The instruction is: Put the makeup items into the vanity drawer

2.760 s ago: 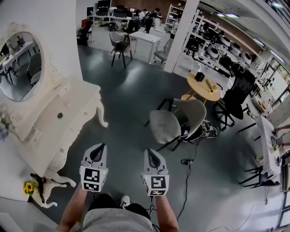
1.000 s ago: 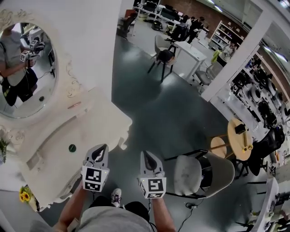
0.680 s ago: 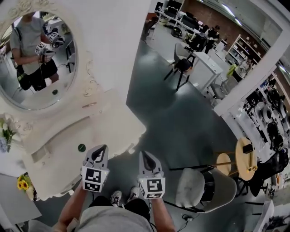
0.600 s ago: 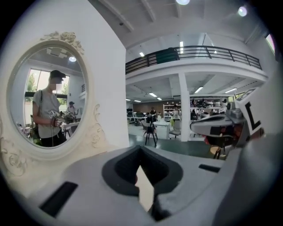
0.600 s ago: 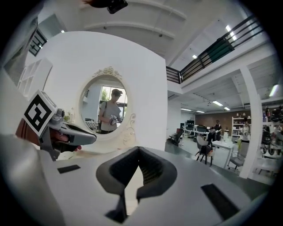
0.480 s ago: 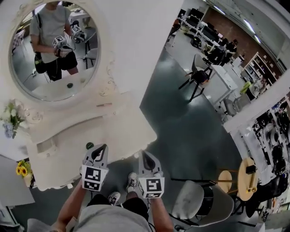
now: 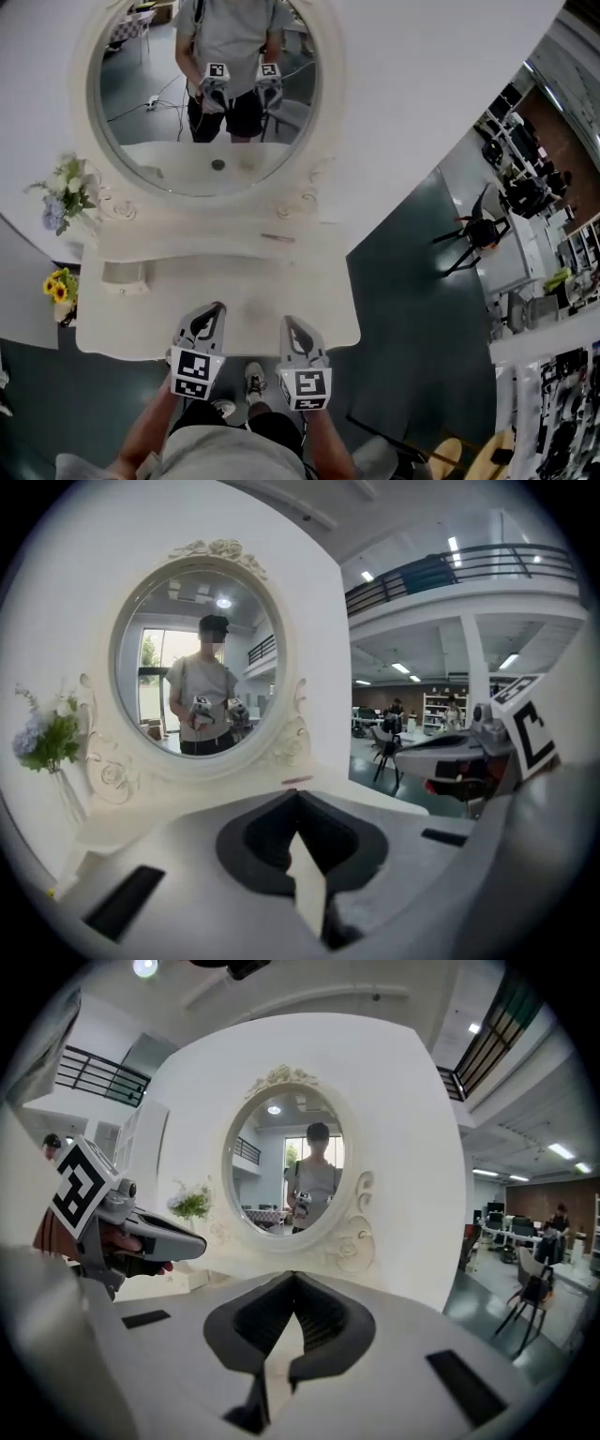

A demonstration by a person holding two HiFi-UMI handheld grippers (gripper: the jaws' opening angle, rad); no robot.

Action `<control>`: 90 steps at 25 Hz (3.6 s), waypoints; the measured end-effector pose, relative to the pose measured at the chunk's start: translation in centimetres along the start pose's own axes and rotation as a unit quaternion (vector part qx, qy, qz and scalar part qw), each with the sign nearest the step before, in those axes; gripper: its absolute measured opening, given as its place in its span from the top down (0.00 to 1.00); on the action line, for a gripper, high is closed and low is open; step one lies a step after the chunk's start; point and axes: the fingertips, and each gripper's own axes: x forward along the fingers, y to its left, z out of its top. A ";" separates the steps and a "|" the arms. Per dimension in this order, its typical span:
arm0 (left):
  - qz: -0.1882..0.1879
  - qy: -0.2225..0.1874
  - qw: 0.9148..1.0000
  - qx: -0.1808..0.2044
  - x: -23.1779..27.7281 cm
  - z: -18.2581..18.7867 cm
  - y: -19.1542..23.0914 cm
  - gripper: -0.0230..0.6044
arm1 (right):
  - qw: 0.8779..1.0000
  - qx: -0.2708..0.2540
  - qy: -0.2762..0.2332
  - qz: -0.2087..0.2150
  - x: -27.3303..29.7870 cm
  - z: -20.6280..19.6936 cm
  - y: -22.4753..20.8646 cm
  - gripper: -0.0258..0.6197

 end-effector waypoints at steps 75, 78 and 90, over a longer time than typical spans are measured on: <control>0.399 0.045 0.904 -0.148 -15.7 -8.8 20.0 0.96 | 0.900 -0.154 -0.016 0.407 18.0 3.2 26.9 0.91; 0.396 0.049 0.903 -0.156 -15.9 -9.8 21.9 0.96 | 0.896 -0.155 -0.011 0.415 19.7 3.1 29.6 0.91; 0.362 0.082 0.907 -0.199 -14.9 -15.7 27.5 0.96 | 0.889 -0.159 0.053 0.426 25.4 -1.6 37.2 0.90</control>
